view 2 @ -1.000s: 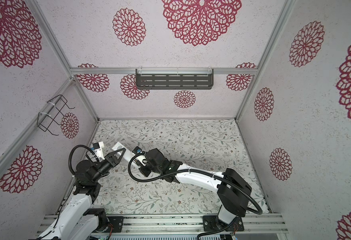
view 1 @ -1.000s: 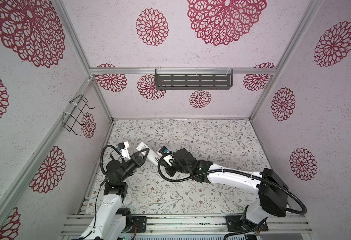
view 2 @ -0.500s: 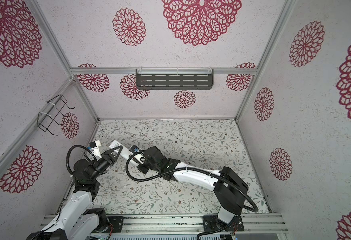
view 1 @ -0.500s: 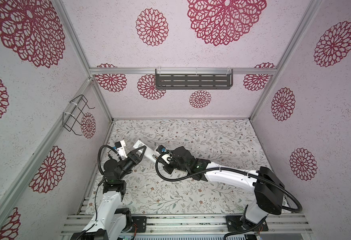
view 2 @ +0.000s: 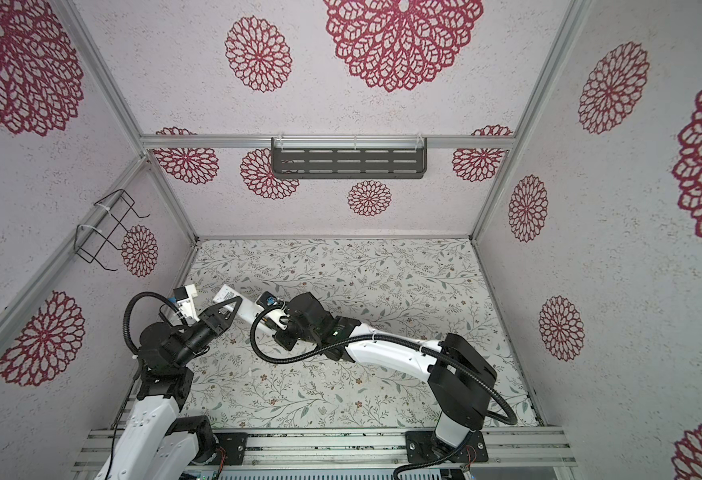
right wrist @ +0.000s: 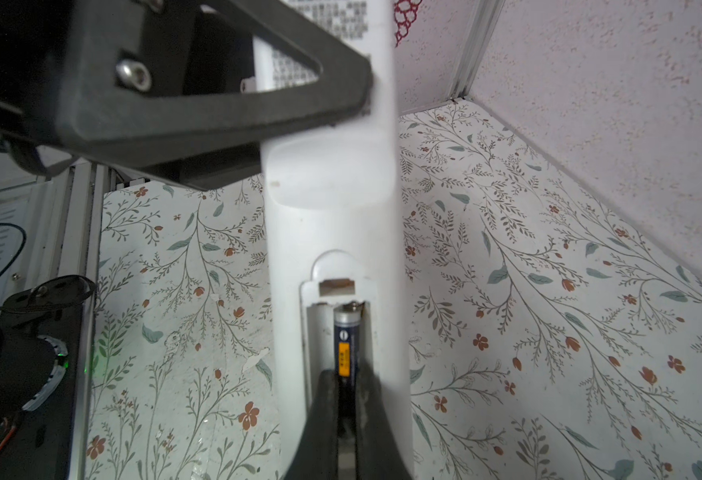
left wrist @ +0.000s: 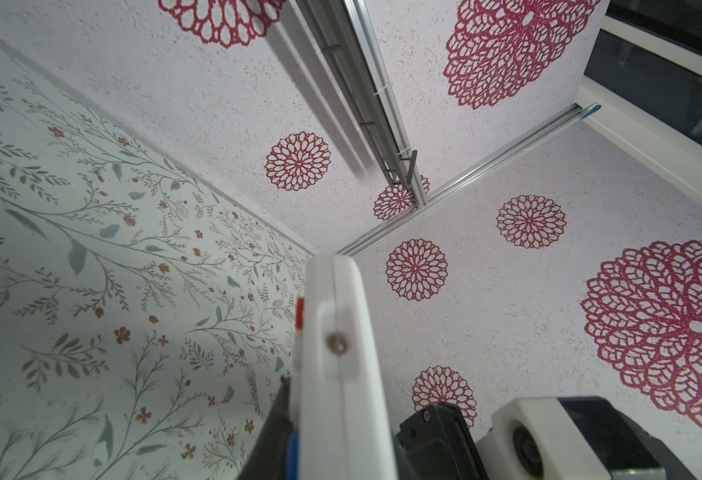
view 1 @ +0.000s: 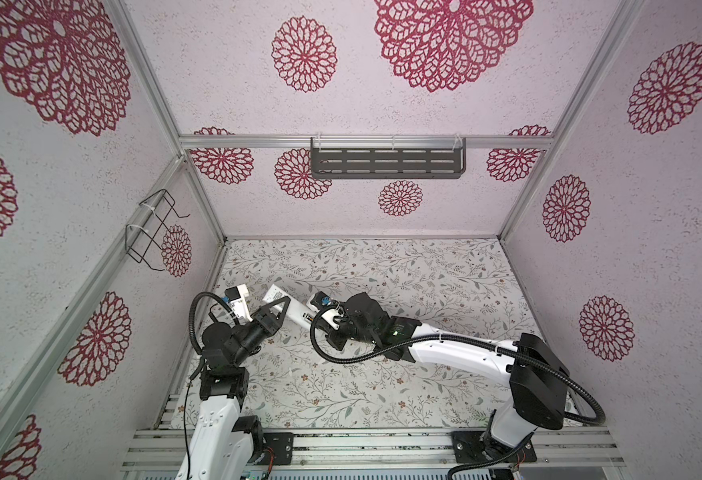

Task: Load the batteries into the remote control

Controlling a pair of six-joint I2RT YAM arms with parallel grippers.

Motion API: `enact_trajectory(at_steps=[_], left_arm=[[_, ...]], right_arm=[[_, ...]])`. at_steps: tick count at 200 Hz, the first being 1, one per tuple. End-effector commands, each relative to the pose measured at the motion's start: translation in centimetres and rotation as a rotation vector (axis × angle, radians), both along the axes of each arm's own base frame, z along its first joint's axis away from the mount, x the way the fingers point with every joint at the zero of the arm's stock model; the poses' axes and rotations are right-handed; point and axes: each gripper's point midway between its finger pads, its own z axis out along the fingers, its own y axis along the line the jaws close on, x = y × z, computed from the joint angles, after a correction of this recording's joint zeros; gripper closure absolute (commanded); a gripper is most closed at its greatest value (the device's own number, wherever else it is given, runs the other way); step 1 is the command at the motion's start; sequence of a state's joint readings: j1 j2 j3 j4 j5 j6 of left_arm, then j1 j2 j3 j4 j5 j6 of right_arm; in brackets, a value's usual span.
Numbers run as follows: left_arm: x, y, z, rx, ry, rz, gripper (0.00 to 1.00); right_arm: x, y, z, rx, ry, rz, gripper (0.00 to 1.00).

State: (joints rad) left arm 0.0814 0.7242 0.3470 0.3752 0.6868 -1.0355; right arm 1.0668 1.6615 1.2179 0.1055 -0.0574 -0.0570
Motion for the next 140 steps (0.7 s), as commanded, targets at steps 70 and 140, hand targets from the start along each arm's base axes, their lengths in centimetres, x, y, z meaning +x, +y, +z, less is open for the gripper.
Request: enact_trajectory(at_steps=[70, 140], left_arm=[[-1.4, -1.6, 4.2, -0.02, -0.123, -0.111, 0.87], [-1.0, -1.3, 3.7, -0.004, -0.106, -0.086, 0.87]], right_arm=[[2.9, -3.0, -2.1, -0.119, 0.028, -0.154, 0.8], [1.8, -3.5, -1.1, -0.121, 0.016, -0.118, 0.74]])
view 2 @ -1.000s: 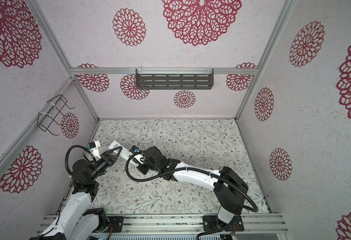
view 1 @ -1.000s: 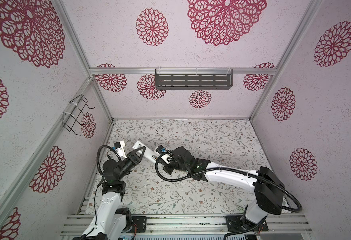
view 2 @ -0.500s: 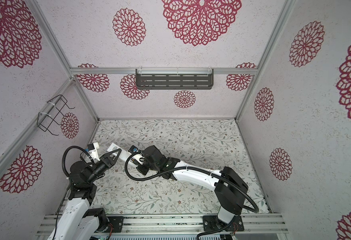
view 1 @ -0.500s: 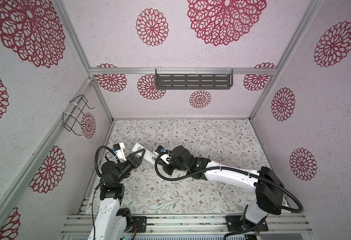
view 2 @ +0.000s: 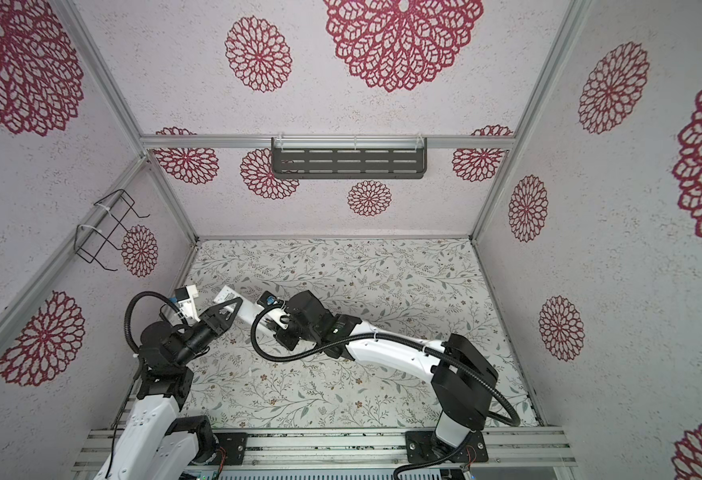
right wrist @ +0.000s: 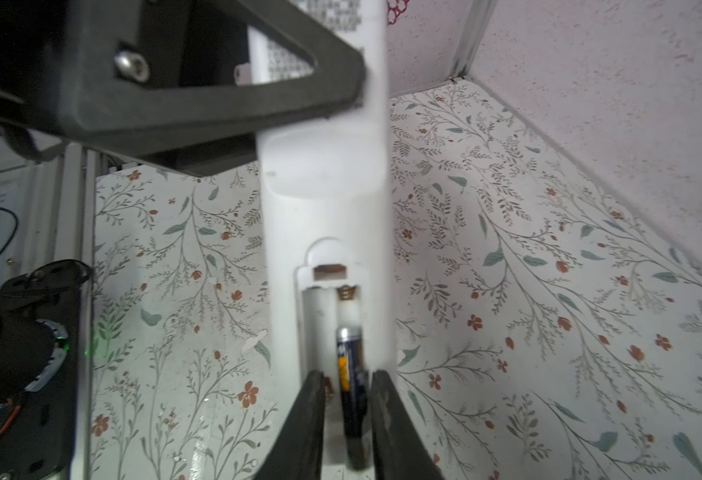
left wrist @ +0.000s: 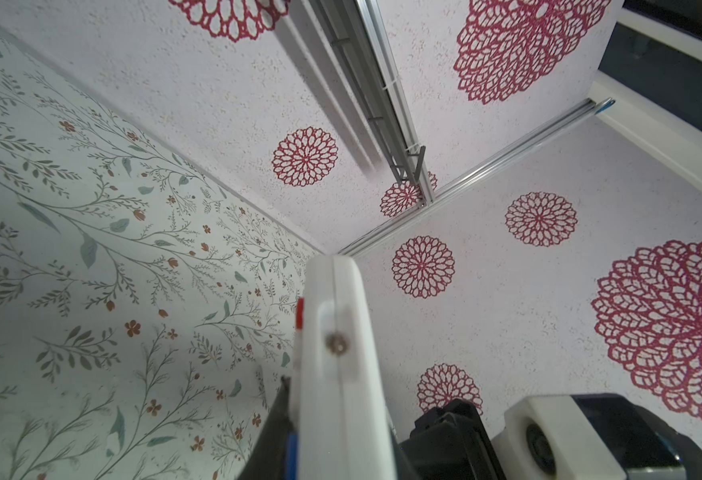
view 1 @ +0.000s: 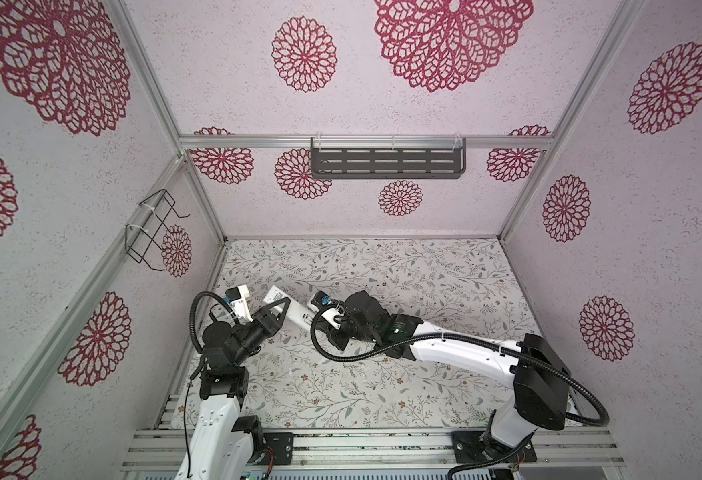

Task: Load the batteries into the remote control

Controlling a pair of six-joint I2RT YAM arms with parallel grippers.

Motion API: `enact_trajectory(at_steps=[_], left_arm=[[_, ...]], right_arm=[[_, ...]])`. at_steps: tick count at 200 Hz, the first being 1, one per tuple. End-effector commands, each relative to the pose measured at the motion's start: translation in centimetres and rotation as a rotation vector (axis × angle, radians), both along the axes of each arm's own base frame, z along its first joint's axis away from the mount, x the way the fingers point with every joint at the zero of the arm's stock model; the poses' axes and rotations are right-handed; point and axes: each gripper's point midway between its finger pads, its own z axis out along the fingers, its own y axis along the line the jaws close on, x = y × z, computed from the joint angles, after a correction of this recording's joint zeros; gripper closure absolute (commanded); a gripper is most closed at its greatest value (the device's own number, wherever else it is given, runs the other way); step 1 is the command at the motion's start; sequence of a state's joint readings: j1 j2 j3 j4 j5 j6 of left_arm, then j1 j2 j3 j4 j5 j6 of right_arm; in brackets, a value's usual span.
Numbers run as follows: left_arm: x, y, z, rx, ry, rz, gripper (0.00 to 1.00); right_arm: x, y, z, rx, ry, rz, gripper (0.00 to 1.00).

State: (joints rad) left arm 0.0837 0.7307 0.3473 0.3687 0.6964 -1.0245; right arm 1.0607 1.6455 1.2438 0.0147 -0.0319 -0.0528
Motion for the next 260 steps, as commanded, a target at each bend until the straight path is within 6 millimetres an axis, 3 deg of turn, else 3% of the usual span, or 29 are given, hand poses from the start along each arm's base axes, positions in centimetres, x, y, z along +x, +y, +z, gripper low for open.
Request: enact_trajectory(at_steps=[1, 61, 143, 260], left_arm=[[-1.0, -1.2, 4.0, -0.013, -0.111, -0.078, 0.87], [-1.1, -1.2, 4.2, -0.013, -0.116, -0.077, 0.87], [-1.1, -1.2, 4.3, -0.02, -0.122, -0.084, 0.87], [-1.3, -1.6, 5.6, -0.114, -0.116, -0.174, 0.86]], right_arm=[[1.5, -2.5, -1.2, -0.076, -0.001, -0.087, 0.74], [1.2, -2.4, -1.5, -0.077, 0.01, -0.072, 0.75], [0.9, -2.3, -1.6, -0.074, 0.013, -0.053, 0.87], [1.4, -0.2, -1.0, -0.007, -0.039, 0.001, 0.89]])
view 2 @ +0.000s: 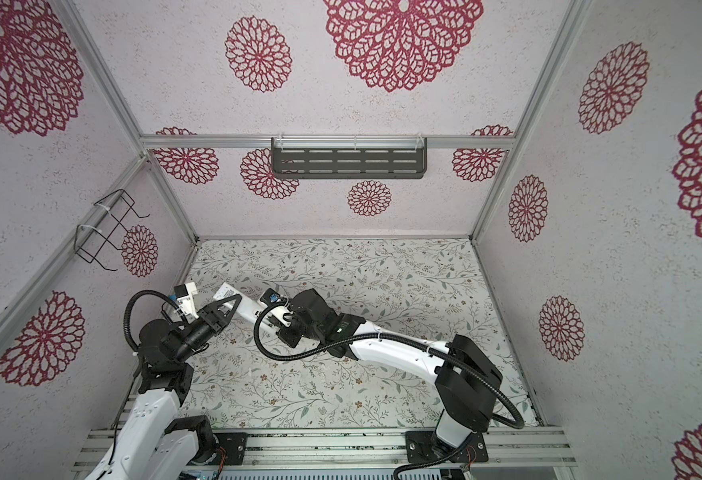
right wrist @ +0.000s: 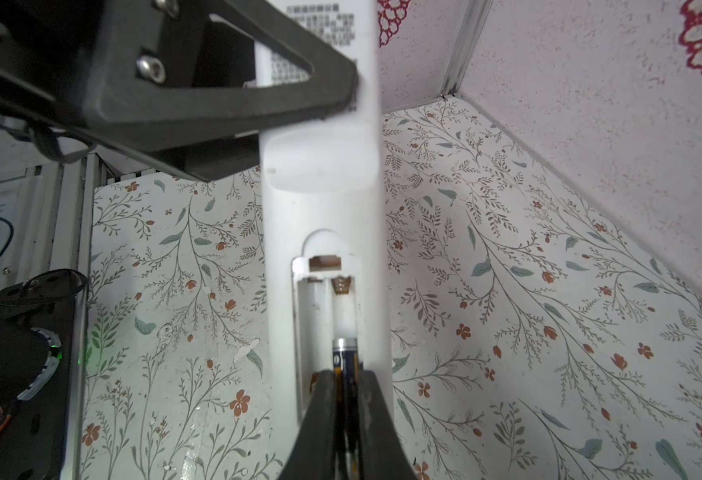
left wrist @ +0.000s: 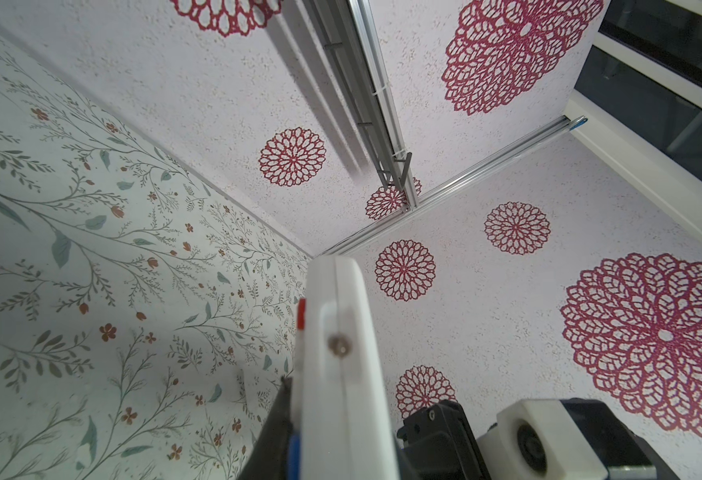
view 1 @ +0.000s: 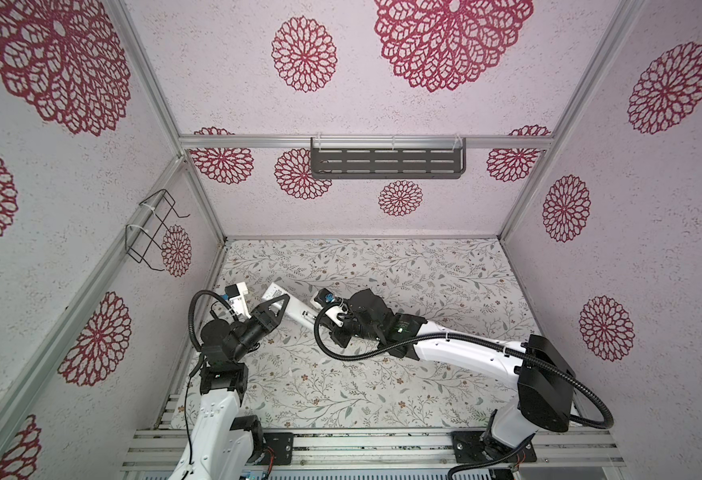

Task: Load the batteries into the remote control

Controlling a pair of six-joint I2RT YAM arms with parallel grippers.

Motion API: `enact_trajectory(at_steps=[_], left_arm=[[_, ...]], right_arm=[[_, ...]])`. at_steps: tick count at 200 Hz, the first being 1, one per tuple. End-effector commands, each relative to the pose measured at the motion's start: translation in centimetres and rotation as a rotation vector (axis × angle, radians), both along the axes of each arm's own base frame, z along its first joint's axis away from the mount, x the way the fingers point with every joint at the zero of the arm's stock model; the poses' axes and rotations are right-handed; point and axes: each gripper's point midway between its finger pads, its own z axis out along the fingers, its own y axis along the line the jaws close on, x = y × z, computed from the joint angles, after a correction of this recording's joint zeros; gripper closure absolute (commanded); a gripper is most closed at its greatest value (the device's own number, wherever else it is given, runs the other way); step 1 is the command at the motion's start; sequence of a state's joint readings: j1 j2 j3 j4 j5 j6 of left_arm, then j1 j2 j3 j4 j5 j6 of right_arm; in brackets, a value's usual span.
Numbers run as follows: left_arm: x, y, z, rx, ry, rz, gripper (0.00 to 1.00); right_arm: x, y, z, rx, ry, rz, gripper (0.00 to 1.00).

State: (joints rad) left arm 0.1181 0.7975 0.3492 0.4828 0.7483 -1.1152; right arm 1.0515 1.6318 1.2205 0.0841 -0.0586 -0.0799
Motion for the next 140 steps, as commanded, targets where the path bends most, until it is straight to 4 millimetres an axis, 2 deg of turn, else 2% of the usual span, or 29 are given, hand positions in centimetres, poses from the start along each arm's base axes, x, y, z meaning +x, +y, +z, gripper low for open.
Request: enact_trajectory(at_steps=[1, 66, 102, 140], left_arm=[[-2.0, -2.0, 5.0, -0.047, -0.124, -0.151, 0.86], [-2.0, -1.9, 5.4, -0.083, -0.12, -0.158, 0.87], [-2.2, -1.9, 6.2, -0.109, -0.129, -0.164, 0.87], [-2.1, -1.4, 6.4, -0.098, -0.128, -0.142, 0.87]], right_arm=[[1.2, -0.3, -2.1, -0.052, 0.0, -0.026, 0.89], [1.9, 1.0, -1.7, -0.036, -0.028, -0.008, 0.89], [2.1, 1.5, -2.2, -0.04, -0.03, 0.0, 0.89], [1.5, 1.4, -2.6, -0.043, -0.015, 0.024, 0.9]])
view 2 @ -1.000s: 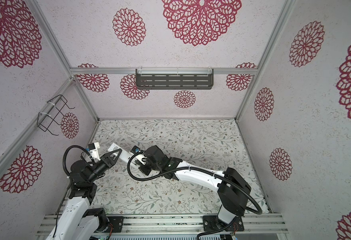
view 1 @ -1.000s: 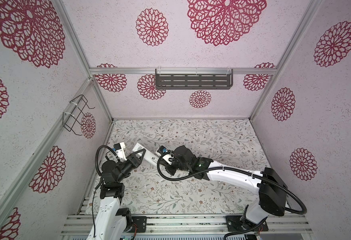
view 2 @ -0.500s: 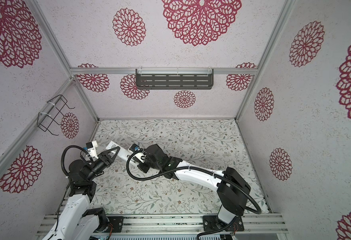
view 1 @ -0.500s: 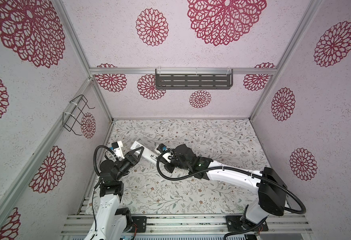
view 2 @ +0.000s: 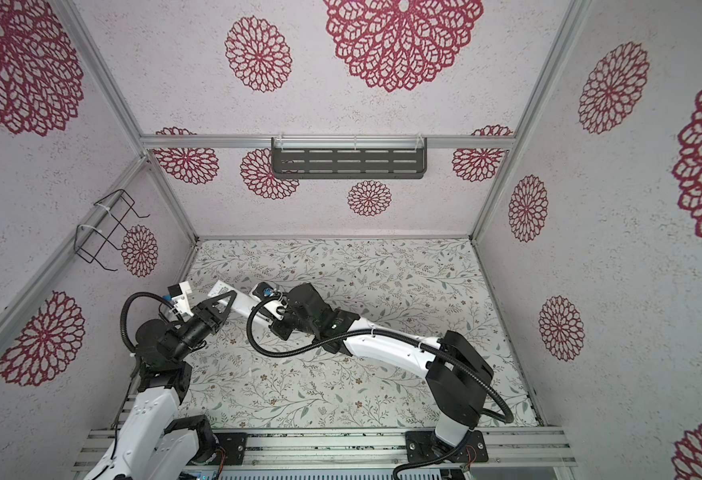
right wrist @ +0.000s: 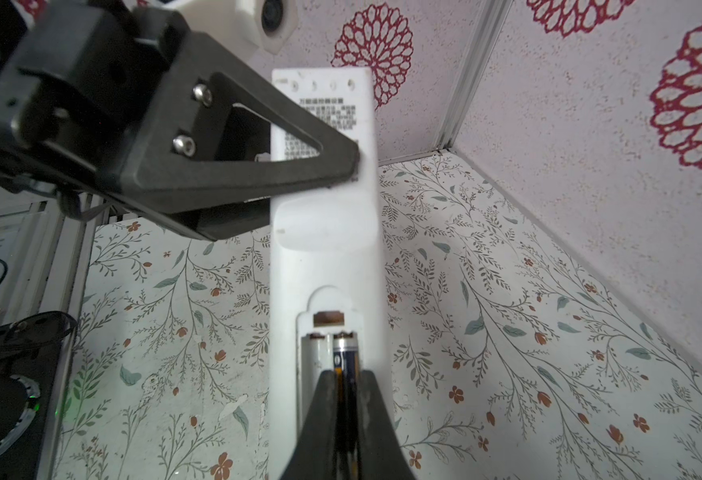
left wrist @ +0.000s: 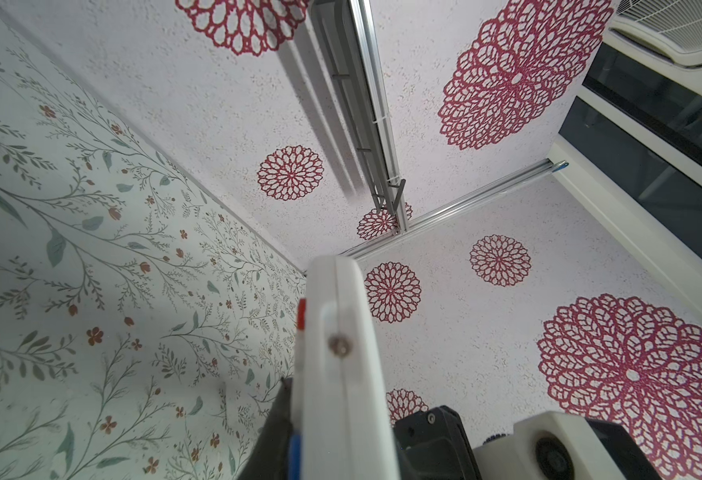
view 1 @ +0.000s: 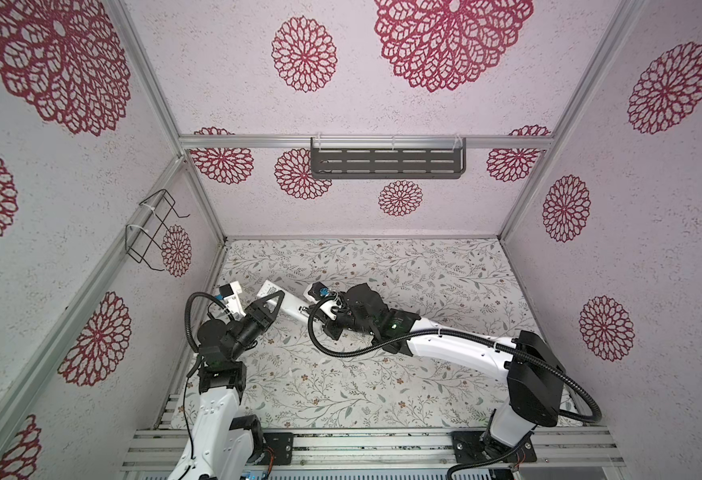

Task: Load the batteries into the remote control

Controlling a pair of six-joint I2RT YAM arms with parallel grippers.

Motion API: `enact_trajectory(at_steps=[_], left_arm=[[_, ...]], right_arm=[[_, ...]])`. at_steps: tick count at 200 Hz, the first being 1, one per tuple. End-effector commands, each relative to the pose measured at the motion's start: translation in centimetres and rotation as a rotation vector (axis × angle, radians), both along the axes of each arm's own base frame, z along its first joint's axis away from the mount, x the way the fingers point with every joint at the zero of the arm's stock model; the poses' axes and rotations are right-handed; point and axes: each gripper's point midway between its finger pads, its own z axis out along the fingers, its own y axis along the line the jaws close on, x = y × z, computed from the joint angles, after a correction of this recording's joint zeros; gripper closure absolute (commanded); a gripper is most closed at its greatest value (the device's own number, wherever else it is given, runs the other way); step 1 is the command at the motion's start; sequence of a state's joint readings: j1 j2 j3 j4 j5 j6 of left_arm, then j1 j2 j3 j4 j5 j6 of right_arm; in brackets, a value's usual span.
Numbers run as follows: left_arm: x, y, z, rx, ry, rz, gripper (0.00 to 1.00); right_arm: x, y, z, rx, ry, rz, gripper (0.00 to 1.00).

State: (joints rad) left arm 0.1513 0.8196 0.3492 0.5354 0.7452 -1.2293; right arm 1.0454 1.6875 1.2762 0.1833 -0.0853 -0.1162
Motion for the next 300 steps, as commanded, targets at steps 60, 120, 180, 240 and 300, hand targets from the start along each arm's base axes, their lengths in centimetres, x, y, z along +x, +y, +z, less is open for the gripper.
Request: enact_trajectory(at_steps=[60, 120, 180, 240, 300], left_arm=[[-2.3, -1.0, 5.1, 0.063, -0.145, -0.049, 0.87], [-2.2, -0.3, 4.8, 0.095, -0.14, 0.006, 0.87], [-2.2, -0.3, 5.0, 0.083, -0.148, 0.007, 0.87], [-2.7, -0.8, 6.3, 0.022, -0.171, -0.04, 0.88], [-3.0, -0.8, 7.7, -0.033, -0.201, -0.072, 0.88]], right_arm=[[-0.2, -1.7, -5.2, -0.15, 0.078, -0.02, 0.89], [-1.0, -1.1, -5.6, -0.154, 0.093, -0.013, 0.9], [0.4, -1.1, -5.9, -0.153, 0.12, -0.115, 0.91], [0.6, 0.1, -5.7, -0.117, 0.092, -0.079, 0.91], [0.3, 0.9, -5.4, -0.081, 0.061, -0.029, 0.92]])
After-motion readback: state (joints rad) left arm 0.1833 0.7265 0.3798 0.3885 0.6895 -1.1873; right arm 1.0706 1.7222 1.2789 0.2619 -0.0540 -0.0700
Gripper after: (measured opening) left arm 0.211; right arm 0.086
